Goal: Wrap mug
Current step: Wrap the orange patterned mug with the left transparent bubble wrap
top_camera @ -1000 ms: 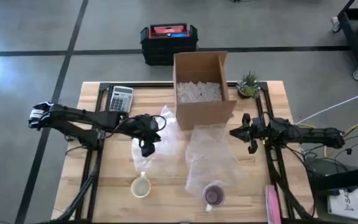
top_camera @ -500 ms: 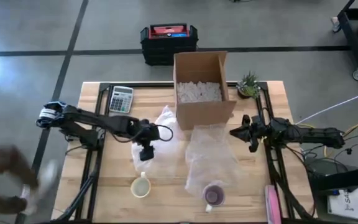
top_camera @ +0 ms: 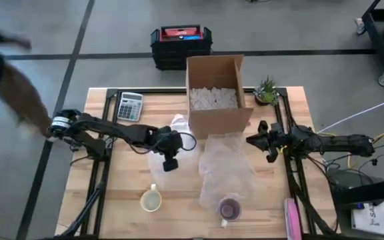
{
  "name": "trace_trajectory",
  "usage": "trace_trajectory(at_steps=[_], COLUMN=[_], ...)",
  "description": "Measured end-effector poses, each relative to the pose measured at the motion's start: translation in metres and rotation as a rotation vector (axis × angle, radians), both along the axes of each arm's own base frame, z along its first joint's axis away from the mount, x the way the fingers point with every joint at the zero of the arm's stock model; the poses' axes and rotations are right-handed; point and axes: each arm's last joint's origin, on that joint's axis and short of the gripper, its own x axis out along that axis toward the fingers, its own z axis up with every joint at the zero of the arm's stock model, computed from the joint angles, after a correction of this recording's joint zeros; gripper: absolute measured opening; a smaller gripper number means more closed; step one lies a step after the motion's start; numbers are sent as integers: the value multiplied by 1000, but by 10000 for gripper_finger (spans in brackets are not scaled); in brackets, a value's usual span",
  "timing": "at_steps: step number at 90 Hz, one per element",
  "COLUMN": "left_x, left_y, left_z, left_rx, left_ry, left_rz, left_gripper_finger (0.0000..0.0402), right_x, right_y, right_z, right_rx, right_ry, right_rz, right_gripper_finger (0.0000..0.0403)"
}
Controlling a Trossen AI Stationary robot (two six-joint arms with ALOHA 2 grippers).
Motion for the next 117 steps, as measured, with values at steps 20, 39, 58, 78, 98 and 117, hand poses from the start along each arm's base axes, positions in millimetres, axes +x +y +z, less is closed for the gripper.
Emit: trace_trajectory(at_steps=[20,39,58,78,98,117], left_x=[-24,-36,-36,-35,-40,-67], left_y=[4,6,7,7,5,-3], left_z=[31,35,28,26,30,37], left_rx=[18,27,38,56,49,-26], left_ry=[-129,-163,-157,-153,-154,-96], left_rz=[93,123,121,103,99,163], left_gripper_finger=[5,2,1,1,1,1], right_x=[47,130,220,283,305,282], right_y=[4,6,14,33,28,29], right_z=[13,18,-15,-61,-93,-75], right_rx=[-167,-302,-333,-358,-440,-466], right_ry=[245,449,598,719,1022,1243], right_rz=[42,93,174,258,194,167], right_gripper_finger=[8,2,0,0,0,0])
